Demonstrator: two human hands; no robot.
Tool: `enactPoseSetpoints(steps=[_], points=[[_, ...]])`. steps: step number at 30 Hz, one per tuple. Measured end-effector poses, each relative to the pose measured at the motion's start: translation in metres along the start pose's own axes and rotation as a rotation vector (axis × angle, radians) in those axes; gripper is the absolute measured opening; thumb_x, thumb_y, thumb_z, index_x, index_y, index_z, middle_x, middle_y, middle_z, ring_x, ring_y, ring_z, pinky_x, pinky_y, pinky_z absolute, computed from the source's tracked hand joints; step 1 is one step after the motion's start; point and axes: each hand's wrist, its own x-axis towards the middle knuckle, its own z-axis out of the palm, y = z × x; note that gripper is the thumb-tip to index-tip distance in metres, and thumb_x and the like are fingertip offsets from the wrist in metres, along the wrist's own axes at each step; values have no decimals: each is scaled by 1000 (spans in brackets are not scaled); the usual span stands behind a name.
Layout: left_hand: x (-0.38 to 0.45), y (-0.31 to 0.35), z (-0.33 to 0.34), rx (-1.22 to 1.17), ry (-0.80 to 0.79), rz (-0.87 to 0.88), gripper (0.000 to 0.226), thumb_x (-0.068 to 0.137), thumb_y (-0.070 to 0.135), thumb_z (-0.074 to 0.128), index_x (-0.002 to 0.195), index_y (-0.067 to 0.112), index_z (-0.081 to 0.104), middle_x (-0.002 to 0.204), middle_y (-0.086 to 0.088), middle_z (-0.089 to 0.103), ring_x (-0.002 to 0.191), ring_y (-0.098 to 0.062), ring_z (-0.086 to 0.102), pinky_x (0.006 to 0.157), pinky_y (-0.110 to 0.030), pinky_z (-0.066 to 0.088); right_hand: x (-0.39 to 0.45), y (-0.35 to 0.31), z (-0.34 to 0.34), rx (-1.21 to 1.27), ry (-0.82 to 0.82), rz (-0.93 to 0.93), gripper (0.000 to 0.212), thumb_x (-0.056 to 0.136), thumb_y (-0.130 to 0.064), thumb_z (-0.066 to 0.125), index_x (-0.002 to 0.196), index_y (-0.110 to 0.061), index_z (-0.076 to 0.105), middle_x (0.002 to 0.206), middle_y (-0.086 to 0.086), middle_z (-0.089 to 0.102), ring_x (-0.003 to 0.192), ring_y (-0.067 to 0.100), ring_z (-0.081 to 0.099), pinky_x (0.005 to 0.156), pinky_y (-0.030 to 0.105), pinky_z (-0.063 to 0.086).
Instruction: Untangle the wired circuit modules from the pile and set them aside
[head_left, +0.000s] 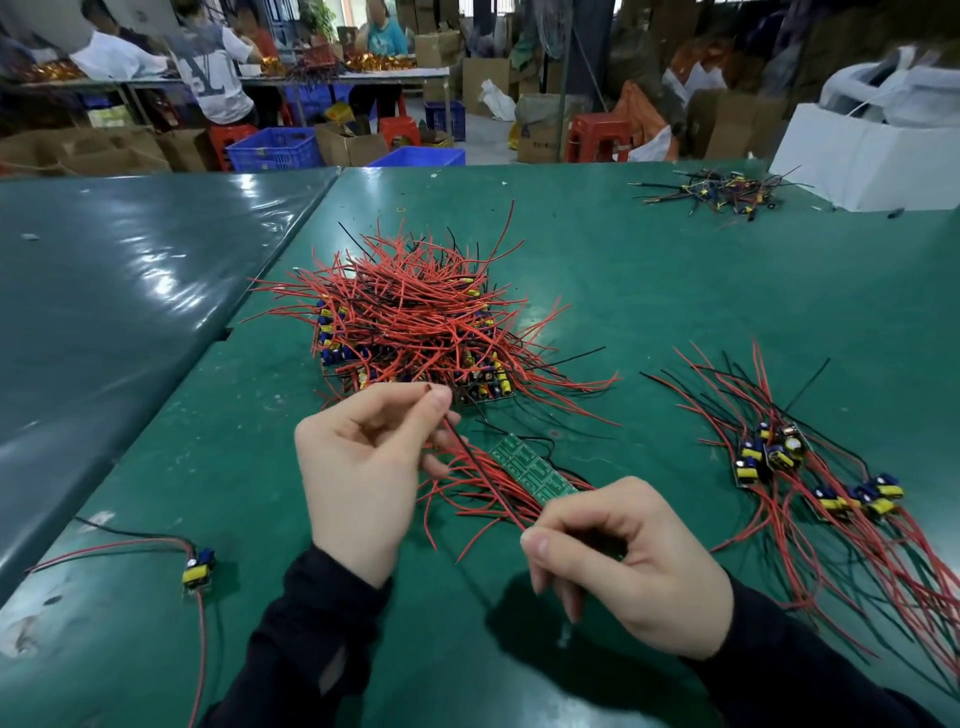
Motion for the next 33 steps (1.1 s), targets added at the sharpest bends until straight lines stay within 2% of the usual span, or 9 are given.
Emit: enactPoseSetpoints(steps=[3, 5, 7, 11, 12, 18, 22, 29, 33], points=[[6, 3, -6, -259, -32, -244, 5, 68, 6, 70, 66, 9, 74, 60, -12, 68, 49, -18, 65, 47, -18, 50, 1, 1, 1, 23, 3, 9, 28, 88, -20, 58, 61, -17, 64, 46, 1, 53, 39, 10, 52, 48, 16, 39], [6, 1, -5, -228, -36, -227, 7, 69, 2, 69, 66, 8, 72, 59, -12, 67, 49, -18, 65, 48, -18, 50, 1, 2, 2, 35, 3, 13, 28, 87, -26, 58, 62, -17, 64, 46, 2, 53, 40, 10, 52, 48, 16, 40], [3, -3, -3, -92, -3, -65, 15, 75, -6, 68, 68, 6, 69, 58, -9, 66, 49, -19, 64, 49, -21, 51, 1, 1, 2, 48, 4, 7, 28, 86, -29, 57, 62, -18, 64, 46, 6, 53, 40, 11, 52, 48, 17, 40], [0, -10, -5, 490, 10, 564, 13, 81, 1, 67, 70, 7, 69, 61, -2, 64, 54, -19, 60, 55, -26, 50, 0, -1, 3, 36, -8, -15, 31, 87, -26, 57, 60, -13, 63, 46, 1, 54, 39, 10, 53, 48, 15, 40], [0, -12, -5, 519, 12, 593, 12, 81, 3, 68, 70, 7, 69, 61, 0, 63, 54, -18, 59, 54, -27, 50, 0, -1, 3, 35, -9, -15, 31, 87, -26, 57, 60, -13, 62, 45, 0, 54, 39, 10, 53, 48, 16, 40], [3, 0, -3, -156, 0, -37, 5, 76, 10, 68, 72, 10, 66, 60, -4, 67, 53, -19, 66, 41, -19, 46, 1, -5, 3, 165, -13, 34, 23, 85, -29, 58, 66, -19, 66, 49, -1, 55, 44, 12, 52, 50, 19, 42], [2, 4, -2, -138, -8, 4, 12, 78, 19, 64, 74, 8, 64, 61, -4, 67, 53, -18, 66, 41, -19, 46, 0, -6, 4, 190, -46, 59, 21, 89, -19, 59, 71, -20, 69, 52, -1, 58, 47, 12, 52, 50, 23, 42], [3, 0, -3, 191, 35, 182, 19, 85, 3, 65, 71, 15, 65, 60, -6, 66, 54, -28, 65, 42, -25, 49, -2, -6, 4, 83, -48, -7, 16, 86, -13, 64, 72, -16, 71, 53, -2, 60, 49, 9, 56, 54, 17, 44], [2, -1, -3, 79, 34, -25, 18, 84, -2, 64, 66, 4, 63, 54, -11, 64, 47, -26, 62, 39, -21, 46, -2, -9, 5, -106, -28, -169, 16, 85, -9, 65, 70, -5, 70, 56, -1, 61, 50, 11, 56, 55, 17, 43]])
